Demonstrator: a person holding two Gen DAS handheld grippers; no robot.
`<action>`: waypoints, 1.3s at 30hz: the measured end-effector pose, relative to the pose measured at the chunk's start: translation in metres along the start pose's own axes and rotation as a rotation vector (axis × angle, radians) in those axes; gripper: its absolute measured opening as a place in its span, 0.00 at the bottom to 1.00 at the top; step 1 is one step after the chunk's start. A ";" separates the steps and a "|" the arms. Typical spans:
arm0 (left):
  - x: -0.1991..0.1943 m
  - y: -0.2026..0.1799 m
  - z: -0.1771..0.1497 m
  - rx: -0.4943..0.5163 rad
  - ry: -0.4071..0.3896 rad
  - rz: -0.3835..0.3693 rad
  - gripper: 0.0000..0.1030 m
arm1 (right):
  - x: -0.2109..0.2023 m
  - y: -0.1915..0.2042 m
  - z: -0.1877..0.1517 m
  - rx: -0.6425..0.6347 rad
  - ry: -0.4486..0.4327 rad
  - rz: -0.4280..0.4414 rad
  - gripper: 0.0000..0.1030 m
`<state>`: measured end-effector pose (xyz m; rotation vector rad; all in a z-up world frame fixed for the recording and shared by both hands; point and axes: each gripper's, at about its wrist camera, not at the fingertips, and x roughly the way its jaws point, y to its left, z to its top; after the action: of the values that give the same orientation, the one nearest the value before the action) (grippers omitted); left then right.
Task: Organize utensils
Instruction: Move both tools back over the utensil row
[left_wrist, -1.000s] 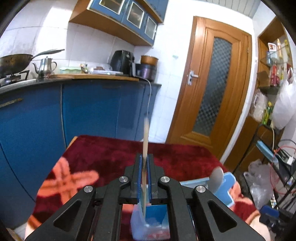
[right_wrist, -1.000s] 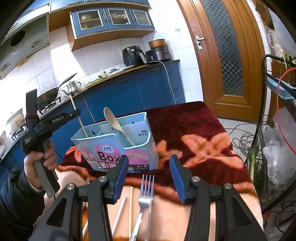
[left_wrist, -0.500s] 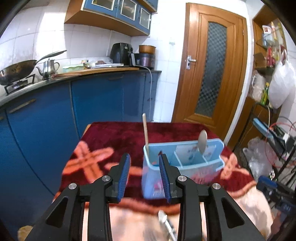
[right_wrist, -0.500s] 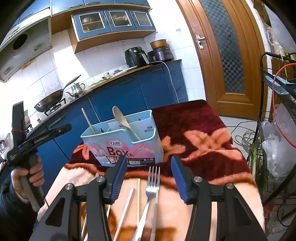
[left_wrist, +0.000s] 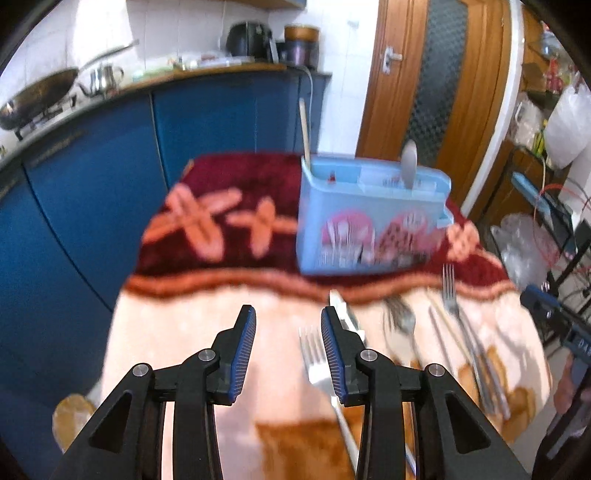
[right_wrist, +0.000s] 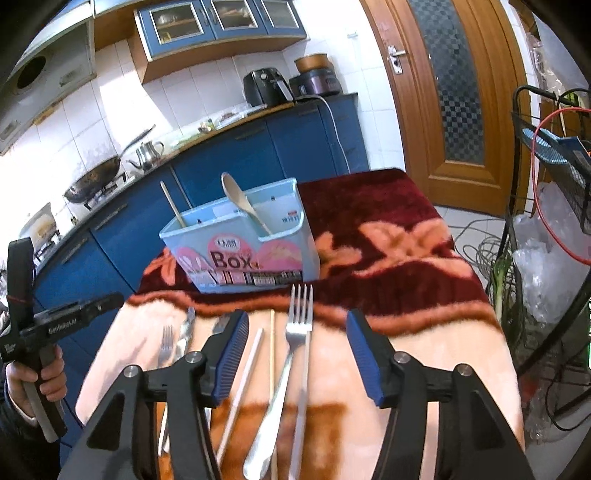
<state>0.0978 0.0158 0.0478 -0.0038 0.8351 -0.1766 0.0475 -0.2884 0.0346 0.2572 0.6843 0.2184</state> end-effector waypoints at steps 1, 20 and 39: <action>0.004 0.000 -0.006 -0.001 0.033 -0.008 0.36 | 0.001 0.000 -0.001 -0.003 0.011 -0.004 0.60; 0.040 -0.022 -0.043 0.040 0.322 -0.154 0.19 | 0.043 -0.003 -0.021 -0.026 0.286 -0.030 0.62; 0.066 -0.028 -0.023 0.046 0.439 -0.166 0.10 | 0.080 0.005 -0.004 -0.099 0.462 -0.015 0.33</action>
<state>0.1198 -0.0212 -0.0145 0.0097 1.2695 -0.3611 0.1045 -0.2603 -0.0148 0.1051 1.1287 0.3010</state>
